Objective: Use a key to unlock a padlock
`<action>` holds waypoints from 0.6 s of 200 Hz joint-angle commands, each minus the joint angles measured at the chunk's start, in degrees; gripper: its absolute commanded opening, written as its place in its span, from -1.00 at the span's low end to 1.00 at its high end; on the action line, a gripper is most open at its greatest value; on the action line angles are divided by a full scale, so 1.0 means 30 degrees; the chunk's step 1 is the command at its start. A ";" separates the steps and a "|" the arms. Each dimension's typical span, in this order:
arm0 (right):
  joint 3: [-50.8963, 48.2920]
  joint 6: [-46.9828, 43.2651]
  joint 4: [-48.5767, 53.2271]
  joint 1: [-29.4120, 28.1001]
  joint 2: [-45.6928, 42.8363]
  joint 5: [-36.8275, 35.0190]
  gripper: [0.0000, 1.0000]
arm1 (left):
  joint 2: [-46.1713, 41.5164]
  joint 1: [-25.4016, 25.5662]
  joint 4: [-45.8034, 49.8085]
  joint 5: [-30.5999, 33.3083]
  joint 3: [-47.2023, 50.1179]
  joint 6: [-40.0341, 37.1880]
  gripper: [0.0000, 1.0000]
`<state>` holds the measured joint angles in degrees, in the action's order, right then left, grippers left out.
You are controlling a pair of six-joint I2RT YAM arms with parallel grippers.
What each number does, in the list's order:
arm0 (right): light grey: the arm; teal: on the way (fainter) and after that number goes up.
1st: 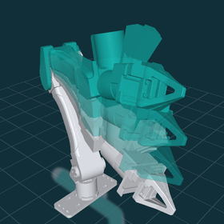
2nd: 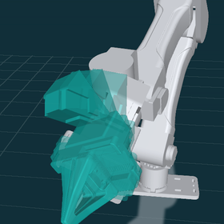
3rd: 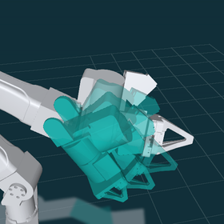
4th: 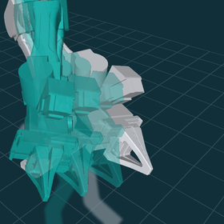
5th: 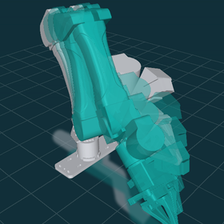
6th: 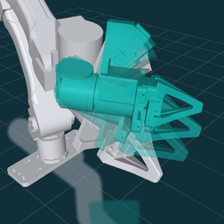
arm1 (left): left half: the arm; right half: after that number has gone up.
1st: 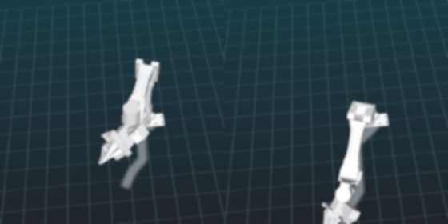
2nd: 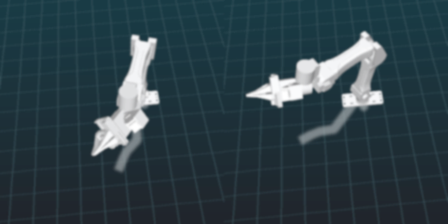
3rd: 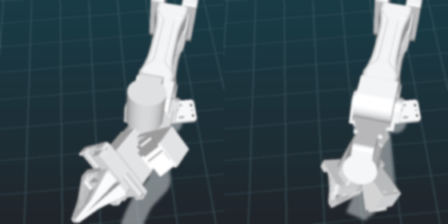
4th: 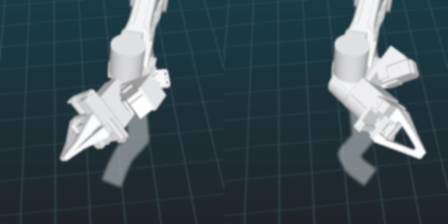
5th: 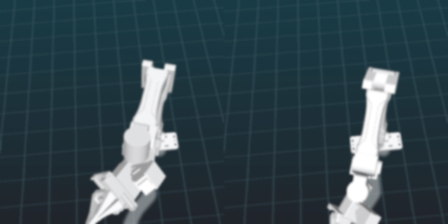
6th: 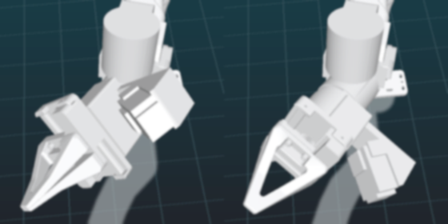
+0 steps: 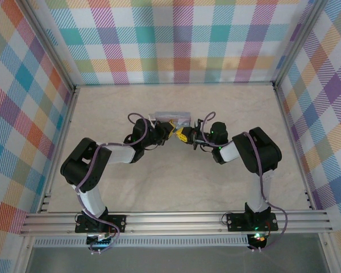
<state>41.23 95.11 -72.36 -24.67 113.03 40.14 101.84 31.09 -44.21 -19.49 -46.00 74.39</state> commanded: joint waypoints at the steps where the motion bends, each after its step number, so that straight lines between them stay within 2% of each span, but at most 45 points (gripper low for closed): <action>1: 0.1016 -0.0413 0.0669 -0.0245 -0.0468 -0.1951 -1.00 | -0.0358 0.2351 -0.2591 -0.5810 -0.0546 0.0248 -1.00; 17: 0.1025 -0.1426 0.2424 -0.0244 -0.1147 -0.1728 -0.93 | -0.0363 0.2322 -0.2451 -0.5529 -0.0346 0.0103 -1.00; 40: 0.0690 -0.3381 0.5421 -0.0185 -0.2354 -0.1360 -0.61 | -0.0465 0.2238 -0.1251 -0.4681 -0.0126 -0.0578 -1.00; 63: 0.0102 -0.5189 0.8011 0.0031 -0.3590 -0.1149 -0.40 | -0.0766 0.2176 -0.0454 -0.3618 0.0116 -0.1139 -1.00; 120: 0.0252 -1.2024 1.7315 0.0312 -0.7287 -0.1335 -0.32 | -0.1490 0.2146 0.2200 -0.2518 -0.0222 -0.2472 -1.00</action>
<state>40.42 72.27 -33.39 -23.79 96.18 38.98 100.33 34.54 -40.27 -20.71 -46.00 69.73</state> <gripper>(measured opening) 0.339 0.113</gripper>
